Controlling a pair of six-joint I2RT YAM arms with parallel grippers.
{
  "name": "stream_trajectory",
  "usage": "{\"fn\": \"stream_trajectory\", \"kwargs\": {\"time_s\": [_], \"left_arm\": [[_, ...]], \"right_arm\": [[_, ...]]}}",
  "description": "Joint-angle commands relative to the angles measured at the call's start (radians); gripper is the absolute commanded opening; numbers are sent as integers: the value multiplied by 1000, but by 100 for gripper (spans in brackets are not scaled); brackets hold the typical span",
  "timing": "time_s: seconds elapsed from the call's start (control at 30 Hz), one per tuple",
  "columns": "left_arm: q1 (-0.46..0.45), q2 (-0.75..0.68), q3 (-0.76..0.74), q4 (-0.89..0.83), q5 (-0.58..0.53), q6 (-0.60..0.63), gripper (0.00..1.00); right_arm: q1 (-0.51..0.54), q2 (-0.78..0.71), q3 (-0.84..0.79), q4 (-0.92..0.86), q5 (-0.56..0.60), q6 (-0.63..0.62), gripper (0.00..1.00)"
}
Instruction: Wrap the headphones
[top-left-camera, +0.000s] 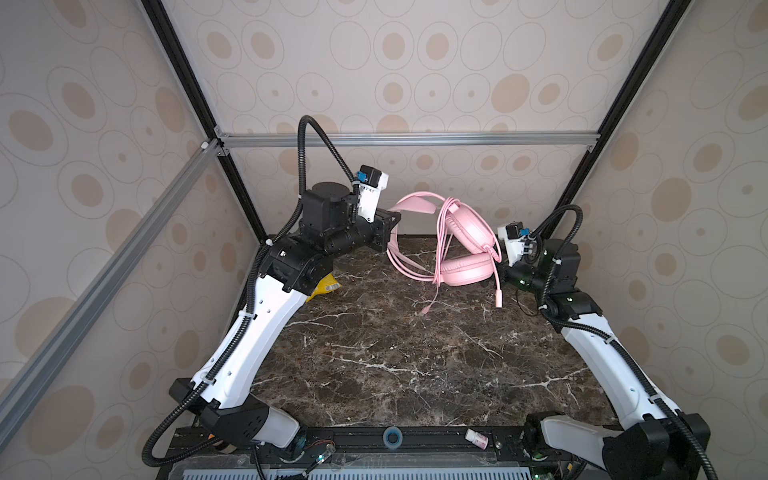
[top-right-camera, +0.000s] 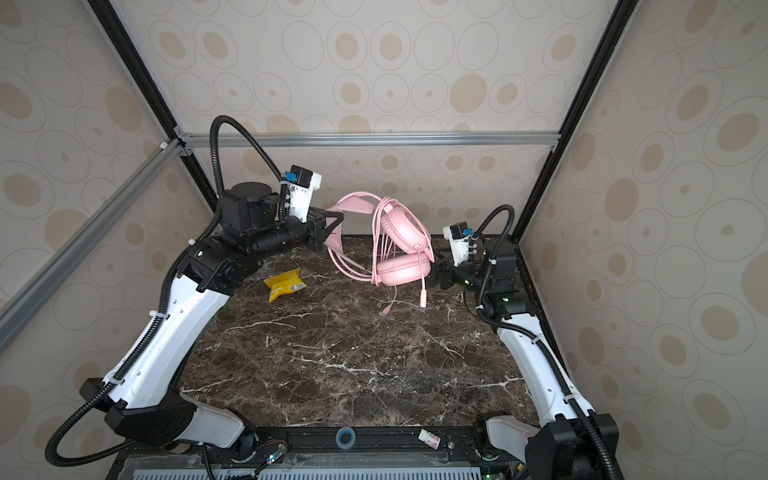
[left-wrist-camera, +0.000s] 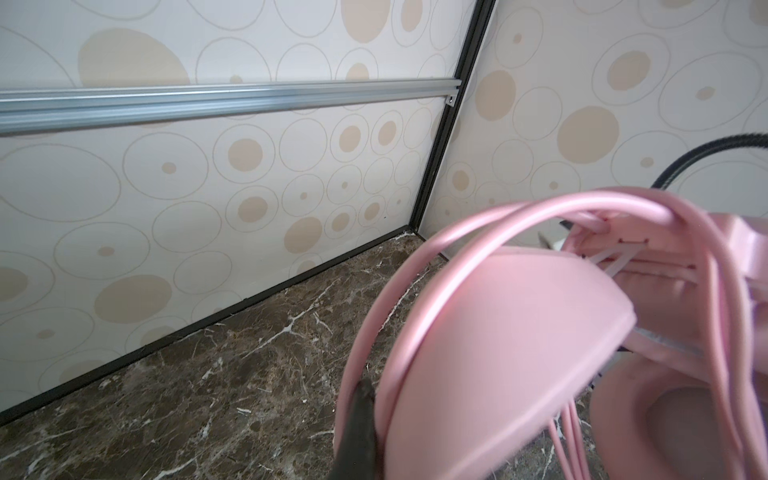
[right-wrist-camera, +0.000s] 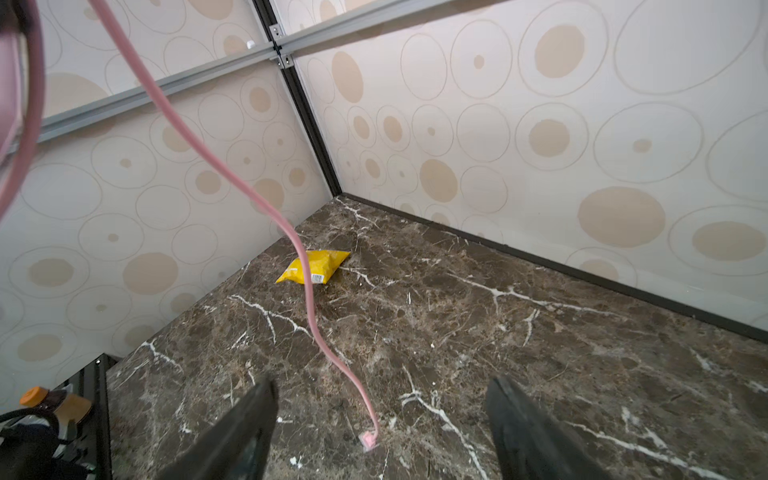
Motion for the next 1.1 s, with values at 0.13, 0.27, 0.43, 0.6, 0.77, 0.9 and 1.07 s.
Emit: {"fn": "stream_trajectory", "kwargs": {"time_s": [0.13,0.27,0.43,0.6,0.77,0.9,1.07], "left_arm": [[8,-3,107,55,34,-77,0],[8,-9,110,92,34,-99,0],[10,-1,116,142,40,-123,0],[11,38,172,152,52,-143,0],[13,60,218,136,50,-138,0],[17,70,241,127,58,-140,0],[20,72,246,154,78,-150,0]], "right_arm": [[1,87,-32,171,-52,76,82],[36,164,3,176,-78,69,81],[45,206,-3,226,-105,86,81],[45,176,-20,194,-91,67,81],[28,141,-68,87,27,6,80],[34,134,-110,141,-17,29,79],[76,171,-70,102,-54,-31,79]]}}
